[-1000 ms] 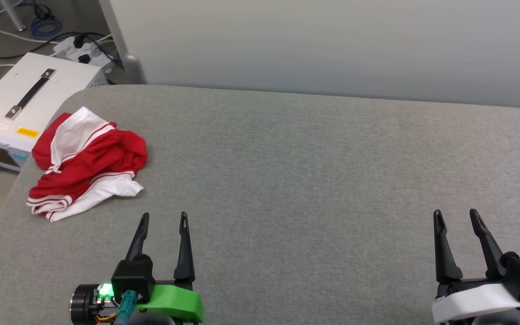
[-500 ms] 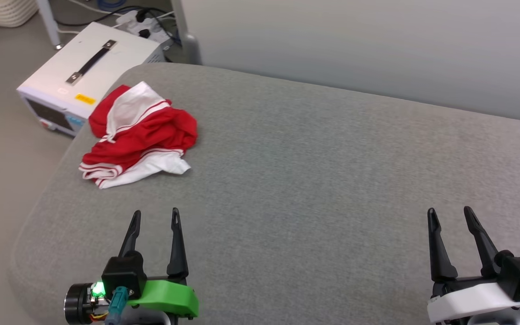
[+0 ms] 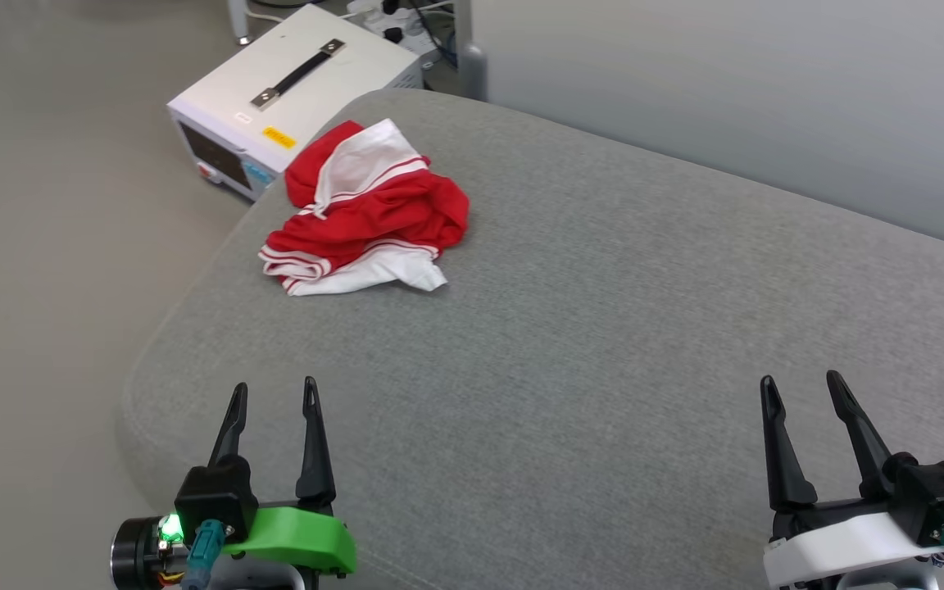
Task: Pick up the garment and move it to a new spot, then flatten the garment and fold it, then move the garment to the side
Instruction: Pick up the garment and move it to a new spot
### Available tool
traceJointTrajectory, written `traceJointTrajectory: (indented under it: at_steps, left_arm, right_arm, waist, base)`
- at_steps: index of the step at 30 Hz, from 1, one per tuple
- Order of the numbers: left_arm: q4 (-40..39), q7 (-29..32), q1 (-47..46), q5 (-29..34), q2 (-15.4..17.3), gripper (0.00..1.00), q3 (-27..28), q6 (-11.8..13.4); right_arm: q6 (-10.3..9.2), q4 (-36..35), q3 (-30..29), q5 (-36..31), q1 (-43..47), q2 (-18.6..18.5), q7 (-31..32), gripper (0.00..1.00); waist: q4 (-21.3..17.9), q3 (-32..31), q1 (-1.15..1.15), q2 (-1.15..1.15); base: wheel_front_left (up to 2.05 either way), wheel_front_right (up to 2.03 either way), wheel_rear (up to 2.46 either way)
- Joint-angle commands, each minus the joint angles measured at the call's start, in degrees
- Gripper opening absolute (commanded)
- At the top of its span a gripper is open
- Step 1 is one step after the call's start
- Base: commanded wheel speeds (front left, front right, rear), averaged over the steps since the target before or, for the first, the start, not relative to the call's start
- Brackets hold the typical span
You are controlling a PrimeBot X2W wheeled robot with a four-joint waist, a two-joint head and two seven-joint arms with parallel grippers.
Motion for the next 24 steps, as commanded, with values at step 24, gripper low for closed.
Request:
traceJointTrajectory:
  at_steps: [24]
  left_arm:
    - [0.3, -0.3, -5.9, -2.5, -0.1, 1.0, 3.3, -3.0]
  right_arm:
    - [-0.03, -0.8, 2.0, -2.8, -1.7, -0.1, -0.3, 1.0]
  waist:
    - [3.6, 3.2, 0.0, 0.0]
  base:
    - [0.0, 0.0, 0.0]
